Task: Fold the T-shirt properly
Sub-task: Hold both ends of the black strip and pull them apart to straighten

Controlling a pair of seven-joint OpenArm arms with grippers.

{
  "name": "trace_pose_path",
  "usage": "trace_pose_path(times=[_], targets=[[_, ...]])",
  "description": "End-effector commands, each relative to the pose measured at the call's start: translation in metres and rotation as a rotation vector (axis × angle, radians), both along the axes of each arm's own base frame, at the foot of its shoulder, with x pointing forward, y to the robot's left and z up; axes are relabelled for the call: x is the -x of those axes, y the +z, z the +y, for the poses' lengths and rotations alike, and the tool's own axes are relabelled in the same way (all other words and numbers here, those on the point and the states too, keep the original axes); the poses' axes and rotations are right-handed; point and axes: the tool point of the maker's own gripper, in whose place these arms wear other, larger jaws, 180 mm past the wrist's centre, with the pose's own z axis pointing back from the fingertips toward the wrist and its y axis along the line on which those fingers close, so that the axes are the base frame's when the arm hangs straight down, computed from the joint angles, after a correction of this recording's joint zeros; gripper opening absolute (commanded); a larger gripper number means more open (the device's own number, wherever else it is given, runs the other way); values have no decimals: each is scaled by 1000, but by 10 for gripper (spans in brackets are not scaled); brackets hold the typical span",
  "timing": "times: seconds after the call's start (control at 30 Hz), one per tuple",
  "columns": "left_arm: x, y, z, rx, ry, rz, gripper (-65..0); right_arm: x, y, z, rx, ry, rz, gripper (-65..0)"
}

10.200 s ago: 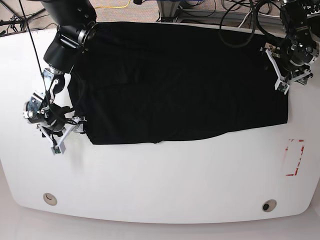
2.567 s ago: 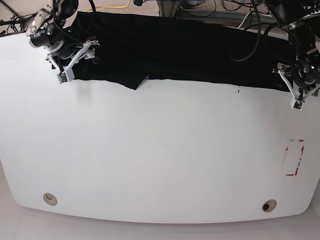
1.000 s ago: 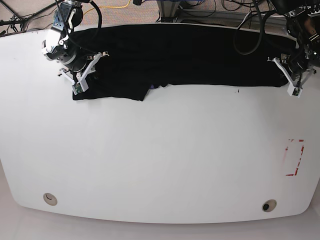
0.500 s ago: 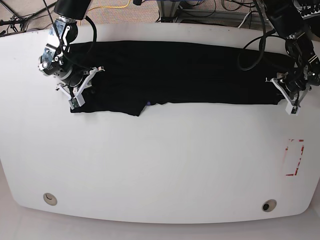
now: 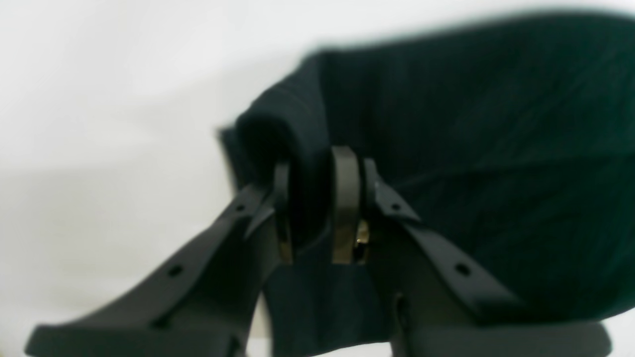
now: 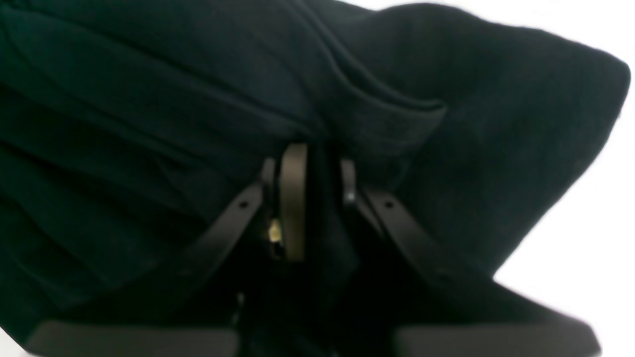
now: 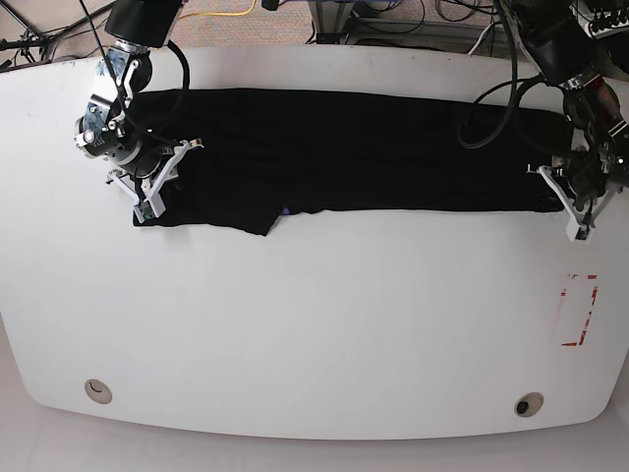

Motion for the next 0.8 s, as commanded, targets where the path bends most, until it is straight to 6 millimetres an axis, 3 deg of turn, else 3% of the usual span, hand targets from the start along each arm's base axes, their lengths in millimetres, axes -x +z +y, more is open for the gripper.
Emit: trace_pose_path(times=[0.0,0.1,0.23,0.3,0.6,0.77], targets=[[-7,24,13,-38,16,-60,-525,18,-14,-15,75,-10,102,-563],[-12,32,17,-42,29,-85,-431,19,-14,-14,71,-10,103,-563],[-18,39,21,-43,46,-107,-256,19,-16,-7,60,-10,104,-563],[-18,41,23,-42,52,-112,-218,20,-16,-8,59,-13,105,-563],[-25,36,20,-9,52,-108,-211,20,-17,-5,52,-12,105,-563],[-26,24,19,31,65,-78,-211,20,-16,-4,48,-12,104,-563]])
